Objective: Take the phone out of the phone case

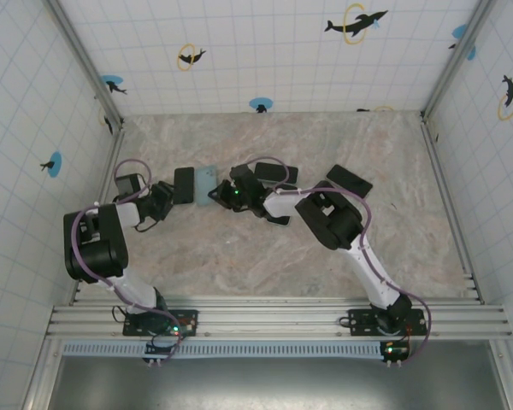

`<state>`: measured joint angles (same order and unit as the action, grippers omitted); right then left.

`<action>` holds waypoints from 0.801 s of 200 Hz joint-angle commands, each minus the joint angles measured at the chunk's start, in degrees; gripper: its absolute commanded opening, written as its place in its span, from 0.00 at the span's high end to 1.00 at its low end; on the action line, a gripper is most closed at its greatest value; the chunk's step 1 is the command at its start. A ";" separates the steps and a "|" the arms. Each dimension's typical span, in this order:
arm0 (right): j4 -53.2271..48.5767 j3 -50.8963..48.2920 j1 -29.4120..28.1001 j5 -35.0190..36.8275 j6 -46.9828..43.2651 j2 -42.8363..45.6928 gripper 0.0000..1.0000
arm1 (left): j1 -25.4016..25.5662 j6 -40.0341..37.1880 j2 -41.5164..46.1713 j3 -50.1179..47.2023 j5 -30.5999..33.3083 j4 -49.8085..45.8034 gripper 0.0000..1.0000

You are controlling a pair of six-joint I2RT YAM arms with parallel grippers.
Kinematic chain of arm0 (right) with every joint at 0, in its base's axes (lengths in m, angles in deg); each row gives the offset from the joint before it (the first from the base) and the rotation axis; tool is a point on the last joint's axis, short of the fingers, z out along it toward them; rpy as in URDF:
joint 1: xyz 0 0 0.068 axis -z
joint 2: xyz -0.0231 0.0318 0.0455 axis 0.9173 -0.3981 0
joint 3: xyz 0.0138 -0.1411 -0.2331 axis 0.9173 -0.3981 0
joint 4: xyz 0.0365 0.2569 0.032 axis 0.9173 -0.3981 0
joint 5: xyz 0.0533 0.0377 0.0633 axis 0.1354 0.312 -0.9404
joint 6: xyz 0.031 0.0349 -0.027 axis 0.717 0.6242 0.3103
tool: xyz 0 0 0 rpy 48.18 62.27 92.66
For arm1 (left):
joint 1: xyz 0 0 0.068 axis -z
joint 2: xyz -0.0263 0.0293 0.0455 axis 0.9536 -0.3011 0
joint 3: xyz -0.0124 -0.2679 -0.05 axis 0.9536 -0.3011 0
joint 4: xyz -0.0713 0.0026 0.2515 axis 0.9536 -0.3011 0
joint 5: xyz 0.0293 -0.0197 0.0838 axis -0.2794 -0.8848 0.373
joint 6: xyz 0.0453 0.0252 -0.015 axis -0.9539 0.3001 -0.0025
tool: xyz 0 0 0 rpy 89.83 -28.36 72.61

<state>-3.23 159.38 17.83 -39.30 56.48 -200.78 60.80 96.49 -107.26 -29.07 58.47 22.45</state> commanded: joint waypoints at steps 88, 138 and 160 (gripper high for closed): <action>-16.87 9.36 -0.03 4.30 -21.63 3.08 0.32 | -0.30 -4.44 3.32 2.38 3.71 -11.74 0.26; -23.83 8.60 0.62 4.85 -29.88 8.65 0.21 | 0.13 -5.01 7.89 2.47 3.69 -12.97 0.20; -23.77 4.18 1.85 5.14 -33.60 13.47 0.20 | 1.28 -4.77 10.32 2.29 3.51 -13.16 0.20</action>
<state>-24.26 166.61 18.27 -35.27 29.20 -195.36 60.97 92.45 -100.16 -27.45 61.70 11.19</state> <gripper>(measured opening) 0.790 0.798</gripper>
